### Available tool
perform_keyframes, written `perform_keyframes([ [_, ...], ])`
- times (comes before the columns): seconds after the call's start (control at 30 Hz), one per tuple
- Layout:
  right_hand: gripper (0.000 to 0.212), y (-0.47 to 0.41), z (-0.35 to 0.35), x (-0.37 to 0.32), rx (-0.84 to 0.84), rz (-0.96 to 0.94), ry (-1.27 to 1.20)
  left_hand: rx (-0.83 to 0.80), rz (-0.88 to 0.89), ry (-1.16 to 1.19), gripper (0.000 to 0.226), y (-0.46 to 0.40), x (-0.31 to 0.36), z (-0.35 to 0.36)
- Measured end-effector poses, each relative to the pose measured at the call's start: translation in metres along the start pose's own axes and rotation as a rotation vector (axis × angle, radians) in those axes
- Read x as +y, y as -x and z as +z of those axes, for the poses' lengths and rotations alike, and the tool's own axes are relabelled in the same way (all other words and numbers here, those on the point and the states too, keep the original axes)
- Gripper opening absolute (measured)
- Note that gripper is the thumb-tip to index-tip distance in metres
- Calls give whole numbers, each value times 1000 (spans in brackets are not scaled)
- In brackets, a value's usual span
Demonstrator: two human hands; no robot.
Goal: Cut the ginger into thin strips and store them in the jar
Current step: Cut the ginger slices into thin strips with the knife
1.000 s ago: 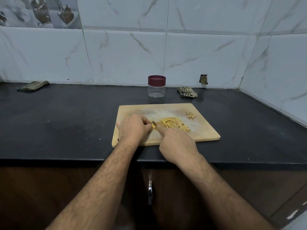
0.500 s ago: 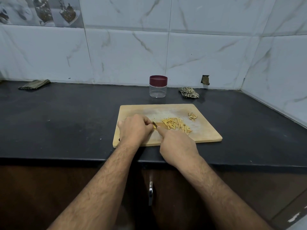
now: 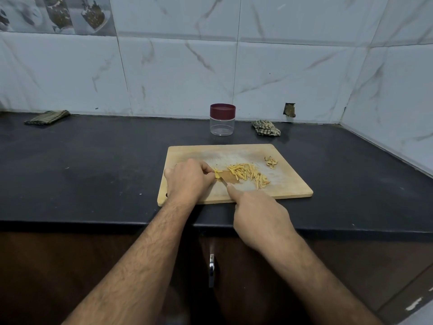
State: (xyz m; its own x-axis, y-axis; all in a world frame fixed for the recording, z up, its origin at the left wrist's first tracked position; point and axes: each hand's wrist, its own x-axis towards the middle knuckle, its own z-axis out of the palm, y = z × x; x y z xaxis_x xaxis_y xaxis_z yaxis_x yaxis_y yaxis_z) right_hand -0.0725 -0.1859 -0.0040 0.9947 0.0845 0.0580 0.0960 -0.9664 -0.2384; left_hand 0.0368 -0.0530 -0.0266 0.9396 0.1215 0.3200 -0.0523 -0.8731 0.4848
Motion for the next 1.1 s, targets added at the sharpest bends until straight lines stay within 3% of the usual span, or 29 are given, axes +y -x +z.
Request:
perform_keyframes([
  [0.6, 58, -25, -1, -5, 45, -3, -60, 3, -8, 51, 16, 0, 0, 1],
  [1.1, 60, -29, -7, -11, 11, -14, -19, -1, -6, 60, 12, -1, -2, 2],
])
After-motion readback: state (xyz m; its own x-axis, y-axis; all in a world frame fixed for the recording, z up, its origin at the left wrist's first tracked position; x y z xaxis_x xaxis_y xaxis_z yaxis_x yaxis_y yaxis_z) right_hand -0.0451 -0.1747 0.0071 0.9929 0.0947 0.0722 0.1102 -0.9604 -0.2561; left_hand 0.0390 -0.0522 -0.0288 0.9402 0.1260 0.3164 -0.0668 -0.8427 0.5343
